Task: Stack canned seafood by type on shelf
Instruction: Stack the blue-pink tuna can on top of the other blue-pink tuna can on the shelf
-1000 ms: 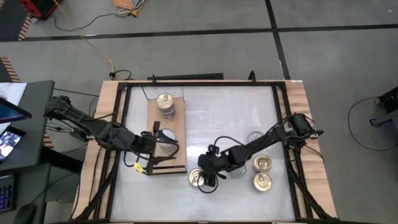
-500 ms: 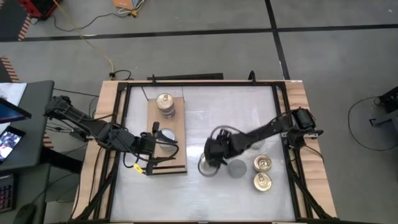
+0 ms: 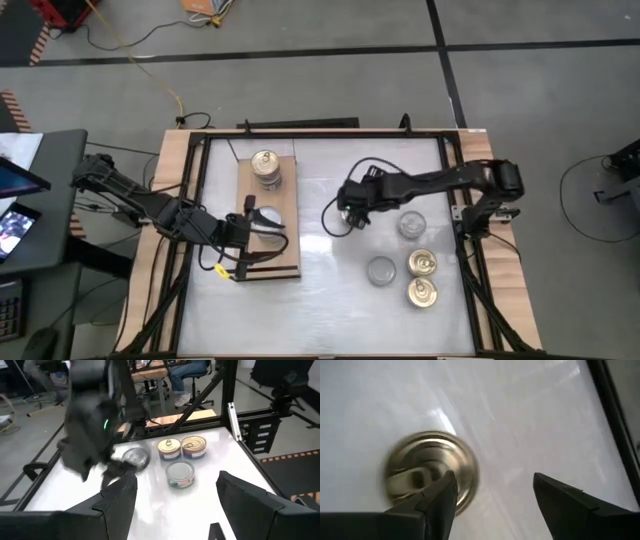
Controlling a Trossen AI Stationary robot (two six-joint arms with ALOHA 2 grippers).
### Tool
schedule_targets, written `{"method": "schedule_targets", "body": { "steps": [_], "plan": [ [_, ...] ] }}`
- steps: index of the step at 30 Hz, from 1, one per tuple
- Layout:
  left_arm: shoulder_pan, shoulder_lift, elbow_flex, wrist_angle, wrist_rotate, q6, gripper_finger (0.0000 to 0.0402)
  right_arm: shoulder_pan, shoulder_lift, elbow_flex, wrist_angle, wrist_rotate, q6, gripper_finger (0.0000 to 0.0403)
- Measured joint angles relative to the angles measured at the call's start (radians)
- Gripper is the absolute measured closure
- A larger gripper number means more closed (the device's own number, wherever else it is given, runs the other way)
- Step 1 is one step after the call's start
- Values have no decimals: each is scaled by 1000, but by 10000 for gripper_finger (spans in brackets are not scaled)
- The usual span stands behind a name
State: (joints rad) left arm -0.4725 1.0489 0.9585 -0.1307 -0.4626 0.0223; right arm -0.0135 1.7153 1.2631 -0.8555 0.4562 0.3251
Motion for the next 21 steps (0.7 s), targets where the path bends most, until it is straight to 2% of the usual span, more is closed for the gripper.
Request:
{"method": "schedule_targets", "body": {
  "steps": [5,9,12,14,18,21],
  "plan": [
    [0,-2,0,-16,-16,-4,141,114,-19,0,-7,-50,-61,117],
    [0,-2,0,-15,-18,-13,141,191,31,0,0,-95,-80,118],
    [0,-2,0,-15,-18,-27,141,200,81,0,-3,-94,-84,118],
    [0,-2,0,-16,-15,-38,141,199,115,0,-3,-79,-105,118],
    [0,-2,0,-24,-10,-45,141,204,174,0,-13,30,-115,122],
    [0,-2,0,-39,-14,-46,141,215,185,0,-13,47,-117,133]
  ]
}}
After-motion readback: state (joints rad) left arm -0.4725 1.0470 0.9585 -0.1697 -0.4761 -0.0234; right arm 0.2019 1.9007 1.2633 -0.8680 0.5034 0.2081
